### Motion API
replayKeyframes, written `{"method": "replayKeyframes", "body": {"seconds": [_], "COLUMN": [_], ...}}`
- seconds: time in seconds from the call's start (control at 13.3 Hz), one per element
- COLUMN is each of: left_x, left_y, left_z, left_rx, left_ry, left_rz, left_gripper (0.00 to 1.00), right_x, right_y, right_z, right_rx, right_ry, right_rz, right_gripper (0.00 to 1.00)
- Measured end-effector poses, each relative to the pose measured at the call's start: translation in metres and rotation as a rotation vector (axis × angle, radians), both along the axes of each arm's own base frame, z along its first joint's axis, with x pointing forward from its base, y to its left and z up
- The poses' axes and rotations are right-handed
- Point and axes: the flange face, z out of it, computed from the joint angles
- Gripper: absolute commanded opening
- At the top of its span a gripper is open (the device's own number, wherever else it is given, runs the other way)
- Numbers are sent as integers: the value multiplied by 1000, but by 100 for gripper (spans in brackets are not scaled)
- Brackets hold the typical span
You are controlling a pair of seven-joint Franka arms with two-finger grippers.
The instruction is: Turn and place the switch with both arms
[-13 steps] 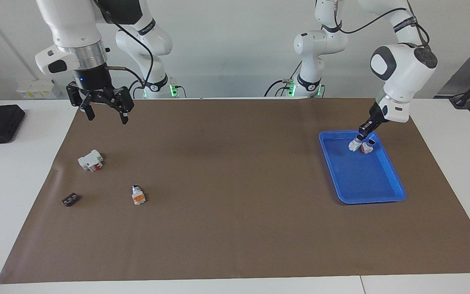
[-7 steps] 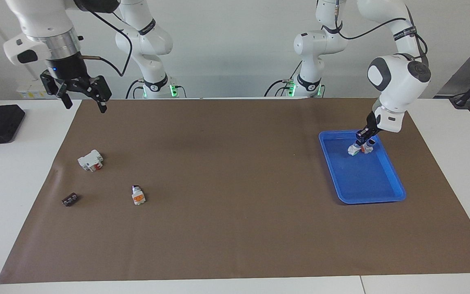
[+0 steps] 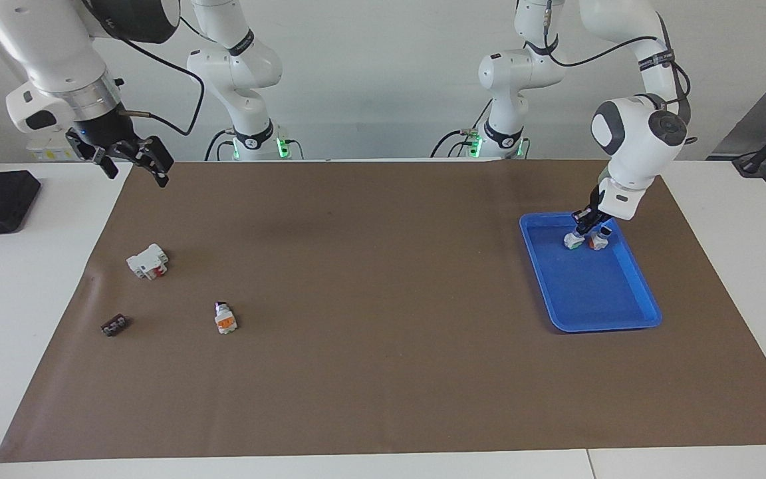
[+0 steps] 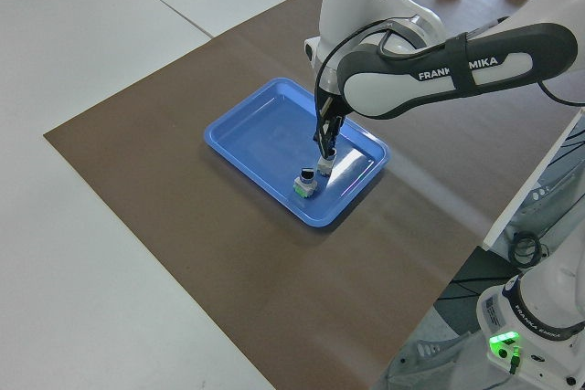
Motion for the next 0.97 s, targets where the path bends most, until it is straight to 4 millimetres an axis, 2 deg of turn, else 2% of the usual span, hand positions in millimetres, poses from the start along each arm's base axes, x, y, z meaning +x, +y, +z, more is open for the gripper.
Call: {"method": "replayKeyframes", "body": {"seconds": [0.07,0.15,0.3,0.45,0.6,0.75,0.97], "left_x": [1,4,14,33,57,75,83], "left_y": [0,0,-1,-9,-34,-70,-121], "left_z": [2,6,24,52,85,111,142], "left_rx": [0,0,1,3,3,1,-3], "left_ry": [-6,-14,-30,-34,-23,2,18], "left_rz": [-22,-40,-61,-87,-136,-200,-281], "left_gripper": [34,35,36,35,35,35,35], "right_x": [-2,-4,-6,-6,-5,-5,-5], "right_y": [-7,-13,-18,-14,-9,-9,-10], "right_z": [1,2,1,-1,-2,-2,-2], "right_rx": [1,2,4,4,4,4,4], "right_ry": [-1,-3,-5,-2,-2,-4,-4], "right_rz": [-7,1,20,27,36,37,35], "right_gripper": [100,100,100,100,100,100,100]}}
